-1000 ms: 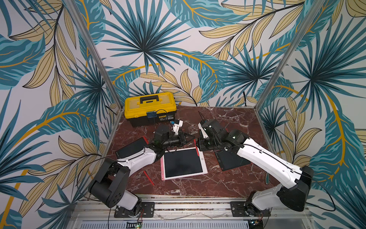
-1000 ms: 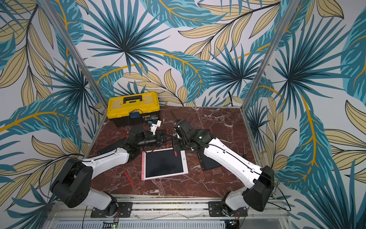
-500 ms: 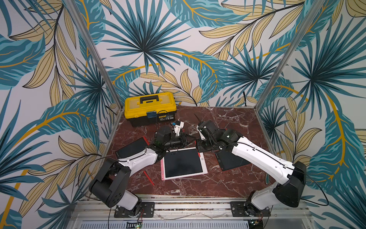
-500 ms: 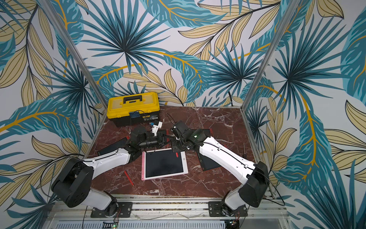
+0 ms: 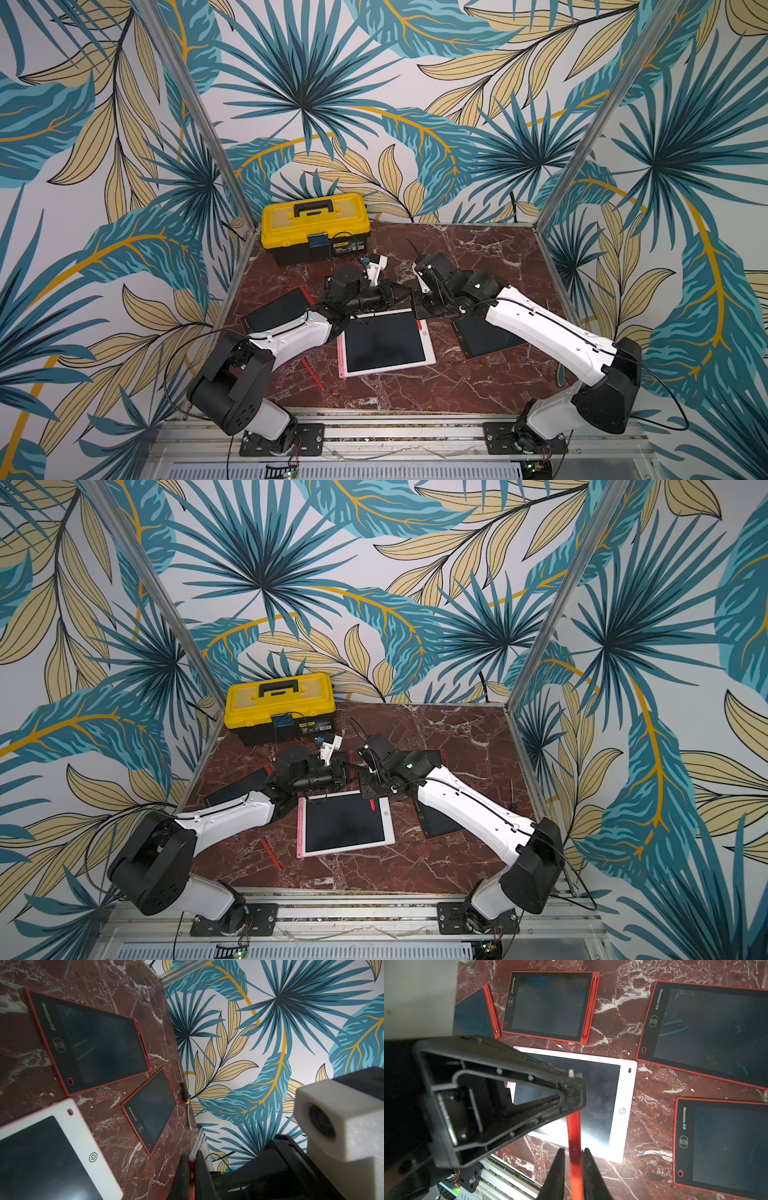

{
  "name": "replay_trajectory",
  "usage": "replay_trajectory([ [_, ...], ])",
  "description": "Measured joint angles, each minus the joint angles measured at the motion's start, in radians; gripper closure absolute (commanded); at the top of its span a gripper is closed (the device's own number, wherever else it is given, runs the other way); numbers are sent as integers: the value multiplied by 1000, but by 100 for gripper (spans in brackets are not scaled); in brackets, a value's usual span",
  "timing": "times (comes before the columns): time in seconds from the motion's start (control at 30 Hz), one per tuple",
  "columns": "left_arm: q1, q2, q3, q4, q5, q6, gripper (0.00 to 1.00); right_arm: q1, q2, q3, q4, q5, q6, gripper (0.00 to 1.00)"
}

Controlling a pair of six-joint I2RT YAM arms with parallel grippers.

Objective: Place the stylus back onto the writing tablet
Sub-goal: Pick up the stylus from the center of the board.

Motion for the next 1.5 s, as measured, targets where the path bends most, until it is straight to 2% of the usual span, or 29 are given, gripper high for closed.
replay_trajectory([
  [0.93,-6,0,0,-2,-4,-3,100,0,19,0,1,5,0,84],
  [1.3,-7,0,0,-7,-6,-3,100,2,29,0,3,7,0,90],
  [1.33,-7,0,0,-7,-6,-3,99,2,29,0,3,8,0,90],
  [1.4,-7,0,0,-7,-6,-3,78,2,29,0,3,9,-1,91],
  [1.47,-7,0,0,-7,-3,-5,52,2,29,0,1,19,-2,92],
  [1.5,-7,0,0,-8,-3,-8,44,2,29,0,0,24,-4,92],
])
